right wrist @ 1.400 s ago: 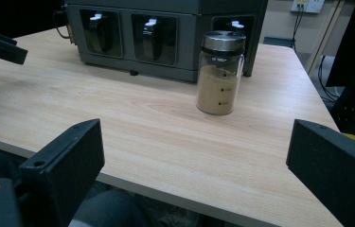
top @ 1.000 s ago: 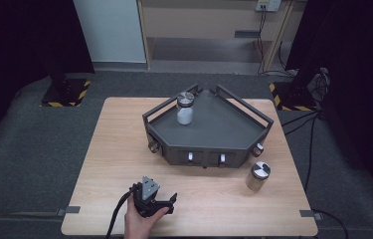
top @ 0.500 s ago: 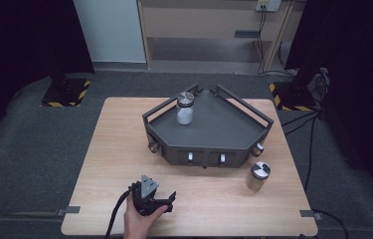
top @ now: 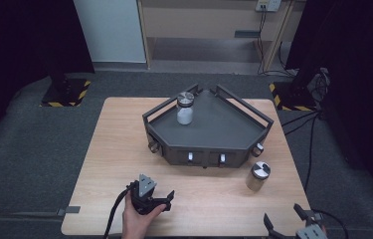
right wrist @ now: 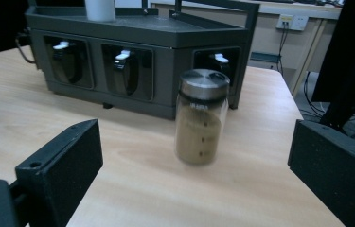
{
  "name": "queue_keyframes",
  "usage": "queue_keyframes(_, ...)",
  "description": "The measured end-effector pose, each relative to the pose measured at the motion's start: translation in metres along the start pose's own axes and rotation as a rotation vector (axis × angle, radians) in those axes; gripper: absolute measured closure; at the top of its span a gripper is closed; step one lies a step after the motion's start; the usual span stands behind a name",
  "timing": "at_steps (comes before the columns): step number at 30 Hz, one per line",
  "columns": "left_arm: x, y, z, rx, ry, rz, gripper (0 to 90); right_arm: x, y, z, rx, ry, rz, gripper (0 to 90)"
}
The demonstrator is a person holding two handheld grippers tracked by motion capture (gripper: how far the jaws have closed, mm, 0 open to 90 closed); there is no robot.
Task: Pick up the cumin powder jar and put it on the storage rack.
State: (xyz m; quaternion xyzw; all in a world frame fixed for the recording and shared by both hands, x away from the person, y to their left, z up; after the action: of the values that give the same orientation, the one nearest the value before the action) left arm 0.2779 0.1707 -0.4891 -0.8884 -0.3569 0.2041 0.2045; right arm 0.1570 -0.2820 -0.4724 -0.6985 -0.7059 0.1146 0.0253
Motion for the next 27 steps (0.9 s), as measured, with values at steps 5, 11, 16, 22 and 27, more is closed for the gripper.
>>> queue_keyframes(5,0.000,0.000,0.000,-0.007,-0.004,0.003,1.4,0.002,0.042,-0.004,0.029,-0.010,0.006,3.9)
queue_keyframes(11,-0.001,-0.001,0.000,-0.009,-0.014,0.011,1.4,0.006,0.096,0.000,0.085,-0.011,0.018,4.8)
queue_keyframes(16,-0.001,-0.001,0.000,-0.012,-0.018,0.020,1.4,0.013,0.123,0.003,0.112,-0.014,0.007,6.3)
queue_keyframes(22,-0.001,0.001,0.000,-0.004,-0.019,0.031,1.4,0.019,0.141,0.010,0.127,-0.014,-0.010,8.8)
queue_keyframes(27,0.000,0.002,0.000,-0.004,-0.026,0.029,1.4,0.019,0.147,0.015,0.125,-0.018,0.000,13.6)
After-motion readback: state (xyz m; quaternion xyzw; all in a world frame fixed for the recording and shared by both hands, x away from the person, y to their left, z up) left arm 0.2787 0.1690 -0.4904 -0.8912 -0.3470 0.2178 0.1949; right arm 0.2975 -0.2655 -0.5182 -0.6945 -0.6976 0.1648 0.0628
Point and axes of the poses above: each handheld gripper's, and its own axes: y roughly forward along the jaws, z roughly out of its underside, x roughly to its left, the point moved 10 cm from there along y, roughly forward along the jaws, and after that the axes turned 15 degrees about z, right-handed, at the moved point
